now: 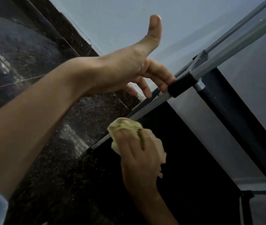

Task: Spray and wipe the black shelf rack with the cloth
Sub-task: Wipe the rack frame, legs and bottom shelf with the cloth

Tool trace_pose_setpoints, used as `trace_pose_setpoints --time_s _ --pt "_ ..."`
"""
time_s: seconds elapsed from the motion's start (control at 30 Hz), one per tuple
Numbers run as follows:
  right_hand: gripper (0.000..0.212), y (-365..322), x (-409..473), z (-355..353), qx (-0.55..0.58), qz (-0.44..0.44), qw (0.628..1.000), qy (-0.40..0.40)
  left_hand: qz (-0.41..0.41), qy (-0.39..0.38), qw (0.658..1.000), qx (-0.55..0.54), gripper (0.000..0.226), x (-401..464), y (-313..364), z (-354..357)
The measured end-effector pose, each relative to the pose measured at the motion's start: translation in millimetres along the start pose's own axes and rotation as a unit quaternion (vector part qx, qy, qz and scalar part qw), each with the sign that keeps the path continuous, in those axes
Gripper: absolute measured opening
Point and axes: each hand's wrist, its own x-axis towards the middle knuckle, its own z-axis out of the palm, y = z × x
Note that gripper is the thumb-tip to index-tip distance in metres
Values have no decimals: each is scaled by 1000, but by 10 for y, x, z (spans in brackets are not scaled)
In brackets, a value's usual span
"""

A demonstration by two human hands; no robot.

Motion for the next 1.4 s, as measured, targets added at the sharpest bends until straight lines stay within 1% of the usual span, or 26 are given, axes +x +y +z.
trace_pose_setpoints --time_s 0.07,0.1,0.17,0.23,0.3,0.43,0.53,0.6,0.67,0.73,0.77,0.8,0.83,0.87,0.9,0.93,0.97,1.0,1.03,1.07,1.1,1.13,1.23,1.27,1.33,1.4 --pt "26 2 21 -63 43 10 998 -42 9 4 1000 -11 105 -5 -34 19" --pt "25 4 51 -155 74 26 996 -41 11 9 1000 -16 105 -7 -44 27" --pt "26 33 167 -394 110 52 992 30 17 17 1000 -16 105 -9 -50 31" --pt "27 103 356 -635 85 53 986 135 26 14 1000 -11 107 -24 -42 35" --pt "30 176 573 -749 56 66 978 191 37 0 999 0 110 -45 -4 35" --pt "33 131 670 -634 -19 66 986 150 26 15 999 41 107 -96 66 59" --pt "33 16 449 -423 -98 20 992 80 -5 44 997 66 99 -140 114 51" --pt "39 -94 279 -239 -140 -4 990 -12 -13 64 994 90 97 -159 165 45" --pt "47 -236 98 -49 -145 -22 980 -135 -10 66 992 108 96 -158 203 41" --pt "48 -317 -113 120 -99 -26 956 -276 -10 61 992 112 93 -150 204 41" --pt "47 -322 -200 172 -67 -8 932 -356 -12 58 992 108 91 -145 194 41" --pt "48 -305 -267 193 -52 2 907 -419 -17 59 993 100 89 -142 178 45" --pt "54 -277 -323 186 -35 6 890 -454 -24 61 994 93 88 -142 155 55" --pt "61 -241 -381 153 -25 7 892 -452 -29 63 994 89 87 -146 134 60" --pt "62 -237 -384 71 -4 41 899 -436 -33 64 994 86 85 -153 111 66" --pt "57 -244 -339 -41 28 74 921 -381 -37 67 994 82 85 -159 83 73" --pt "51 -248 -270 -158 55 86 950 -295 -39 71 994 77 83 -164 48 82" --pt "44 -247 -206 -250 51 77 980 -176 -43 76 994 71 82 -166 11 90" --pt "40 -258 -86 -329 47 75 992 -93 -47 78 994 62 82 -169 -28 97" --pt "40 -264 68 -395 36 78 995 -39 -51 79 994 52 82 -173 -69 105" --pt "39 -272 199 -407 26 78 996 -28 -54 77 995 41 82 -181 -107 114" --pt "40 -273 270 -347 8 77 996 -49 -57 74 995 36 83 -192 -147 119" --pt "53 -288 217 -86 47 70 966 -243 -61 75 994 46 79 -221 -258 128" --pt "56 -296 104 -16 74 84 952 -284 -68 74 994 48 79 -234 -288 129" --pt "63 -299 -98 28 104 118 940 -304 -86 68 993 48 79 -250 -377 134" --pt "63 -303 -174 -84 123 148 945 -266 -109 61 991 42 80 -252 -473 153"
